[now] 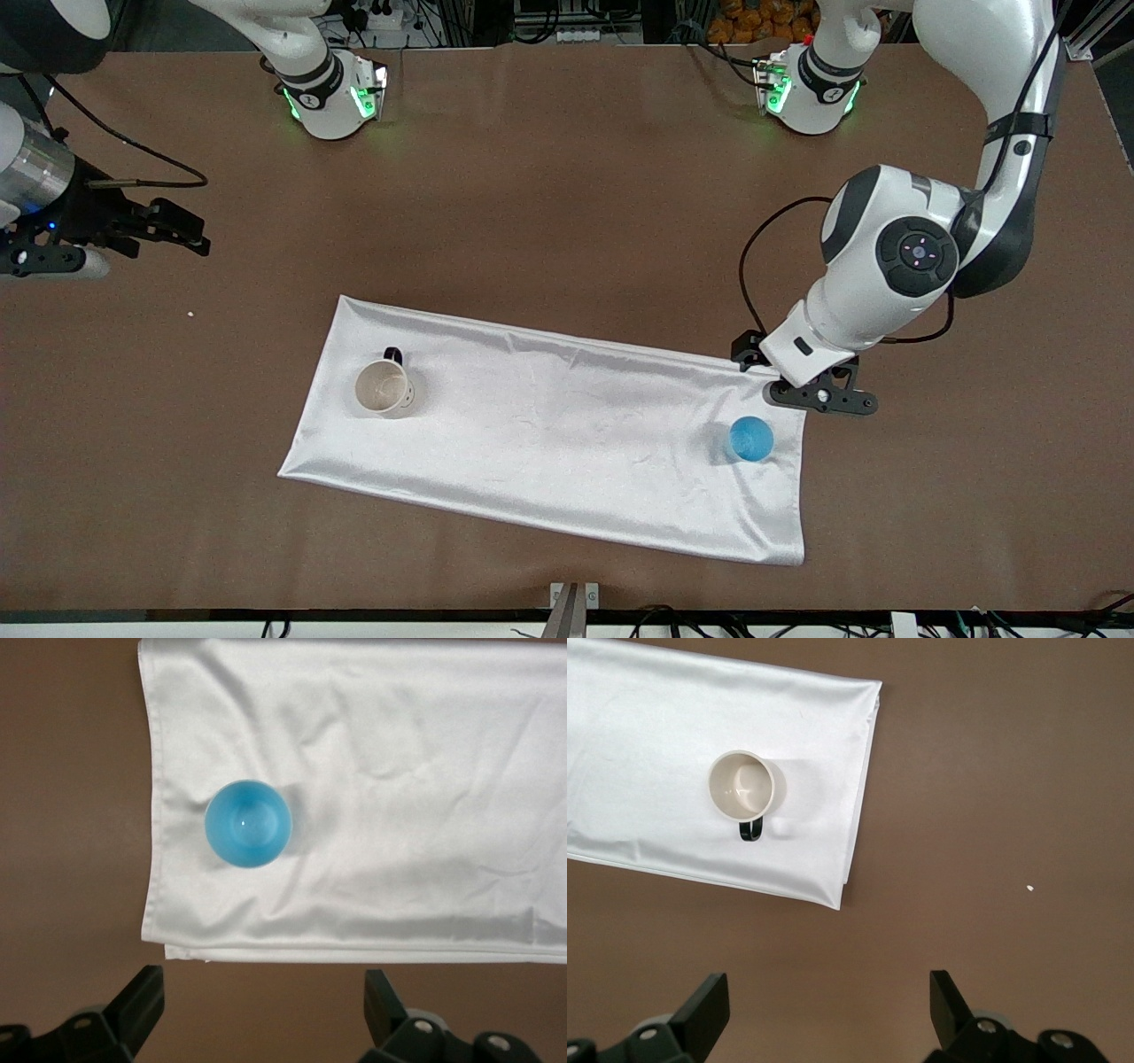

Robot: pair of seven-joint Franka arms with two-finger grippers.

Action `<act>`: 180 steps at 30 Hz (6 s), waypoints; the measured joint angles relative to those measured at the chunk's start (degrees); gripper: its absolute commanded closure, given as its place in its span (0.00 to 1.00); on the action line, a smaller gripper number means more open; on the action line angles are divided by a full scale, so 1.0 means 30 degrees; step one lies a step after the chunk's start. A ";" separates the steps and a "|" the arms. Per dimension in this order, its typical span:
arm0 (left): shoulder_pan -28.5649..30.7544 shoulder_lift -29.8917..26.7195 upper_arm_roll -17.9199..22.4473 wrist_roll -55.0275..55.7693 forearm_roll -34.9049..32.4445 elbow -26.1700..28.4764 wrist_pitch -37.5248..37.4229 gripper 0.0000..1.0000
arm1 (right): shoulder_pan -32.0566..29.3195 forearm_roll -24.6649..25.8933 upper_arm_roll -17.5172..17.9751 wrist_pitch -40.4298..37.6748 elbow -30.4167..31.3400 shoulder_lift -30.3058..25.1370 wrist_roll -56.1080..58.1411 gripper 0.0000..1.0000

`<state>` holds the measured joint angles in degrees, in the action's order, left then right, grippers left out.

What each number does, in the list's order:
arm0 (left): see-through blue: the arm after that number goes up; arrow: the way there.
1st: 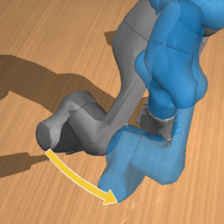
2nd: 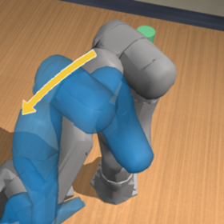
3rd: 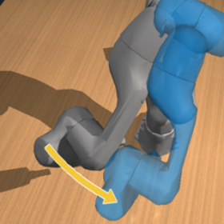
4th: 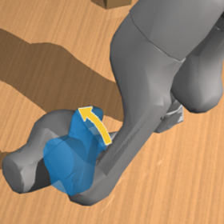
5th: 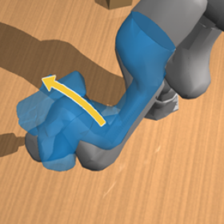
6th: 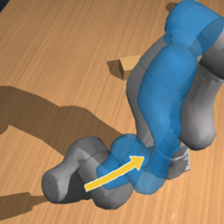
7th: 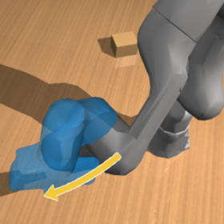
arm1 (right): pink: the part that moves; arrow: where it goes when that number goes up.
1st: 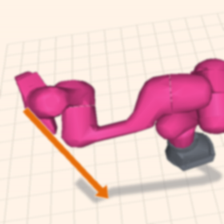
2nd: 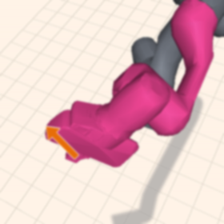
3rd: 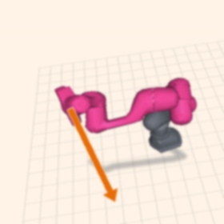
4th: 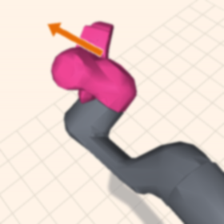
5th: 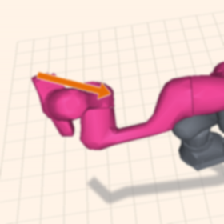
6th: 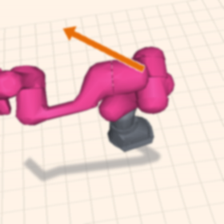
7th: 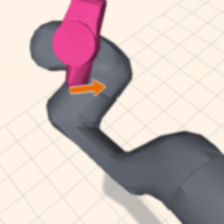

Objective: Place blue cup into white mug on table

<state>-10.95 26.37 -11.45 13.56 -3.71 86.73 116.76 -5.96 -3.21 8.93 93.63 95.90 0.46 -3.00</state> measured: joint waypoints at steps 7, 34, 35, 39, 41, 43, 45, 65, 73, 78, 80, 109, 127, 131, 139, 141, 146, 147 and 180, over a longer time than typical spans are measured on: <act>-0.0068 0.0655 0.0000 -0.0004 -0.0008 -0.0068 0.0781 0.00 | 0.0913 -0.0004 0.0005 0.1082 0.0057 0.0879 -0.0464 0.00; -0.0412 0.2779 -0.0001 -0.0013 -0.0817 -0.0189 0.3271 0.00 | 0.3962 -0.0001 0.0008 1.0332 0.3827 0.5714 -0.1805 0.00; -0.0428 0.2889 -0.0002 -0.0016 -0.0827 -0.0190 0.3399 0.00 | 0.3991 -0.0003 0.0011 1.0654 0.4129 0.5747 -0.1806 0.00; -0.0532 0.3325 -0.0003 -0.0019 -0.0849 -0.0191 0.3840 0.00 | 0.4103 -0.0030 0.0016 1.1538 0.5128 0.5902 -0.1829 0.00; -0.0570 0.3535 -0.0003 -0.0019 -0.0859 -0.0195 0.4038 0.00 | 0.4178 -0.0112 0.0018 1.1777 0.5486 0.6006 -0.1833 0.00; -0.0588 0.3718 -0.0003 -0.0019 -0.0869 -0.0201 0.4215 0.00 | 0.4296 -0.0239 0.0018 1.2089 0.5796 0.6124 -0.1838 0.00; -0.0590 0.3852 -0.0002 -0.0021 -0.0879 -0.0205 0.4313 0.00 | 0.4435 -0.0338 0.0019 1.2510 0.6060 0.6232 -0.1843 0.00; -0.0589 0.4440 0.0112 -0.1549 -0.0945 -0.0227 0.5513 0.00 | 0.5404 -0.0391 0.0005 1.8813 0.7518 0.8946 -0.2160 0.00; -0.0588 0.4821 0.0147 -0.2491 -0.1262 -0.0233 0.6271 0.00 | 0.5410 -0.0388 -0.0093 1.9573 0.7300 0.9532 -0.2159 0.00; -0.0588 0.5014 0.0150 -0.2667 -0.1290 -0.0236 0.6534 0.00 | 0.5368 -0.0383 -0.0266 1.9576 0.6938 0.9640 -0.2139 0.00; -0.0588 0.5072 0.0151 -0.2712 -0.1296 -0.0240 0.6611 0.00 | 0.5358 -0.0383 -0.0321 1.9576 0.6709 0.9732 -0.2136 0.00; -0.0495 0.6086 0.0223 -0.3503 -0.1336 -0.0254 0.7720 0.91 | 0.5105 0.0778 -0.0694 1.9532 0.5349 1.0414 -0.1968 1.00; -0.0494 0.6003 0.0248 -0.3690 -0.2156 -0.0511 0.7789 1.00 | 0.5306 0.0766 -0.0387 1.3072 0.6132 0.5615 -0.2469 1.00; -0.0512 0.6007 0.0246 -0.3695 -0.2213 -0.0514 0.7789 1.00 | 0.5875 0.0765 -0.0267 1.3089 0.6774 0.5180 -0.4075 1.00; -0.0498 0.5990 0.0225 -0.3696 -0.2564 -0.0661 0.7796 1.00 | 0.8690 0.0765 -0.0105 1.3636 0.7131 0.4965 -0.8916 1.00; -0.0466 0.5936 0.0229 -0.3696 -0.2585 -0.0740 0.7795 1.00 | 0.9351 0.0765 -0.0076 1.3892 0.7152 0.4957 -0.9848 1.00; -0.0360 0.5501 0.0232 -0.3696 -0.2602 -0.0816 0.7638 1.00 | 1.0784 0.0765 -0.0041 1.4714 0.7357 0.4953 -1.1383 1.00; -0.0344 0.5368 0.0232 -0.3696 -0.2603 -0.0830 0.7533 1.00 | 1.1040 0.0765 -0.0041 1.4909 0.7464 0.4954 -1.1627 1.00; 0.0079 -0.3623 0.0171 -0.2876 -0.2531 -0.0985 -0.3899 1.00 | 1.6290 0.2318 -0.0050 1.6457 1.0023 0.4860 -1.8705 1.00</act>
<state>-10.71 15.50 -10.94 4.93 -11.30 83.78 105.06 42.91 3.75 8.78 143.00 125.96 15.04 -59.11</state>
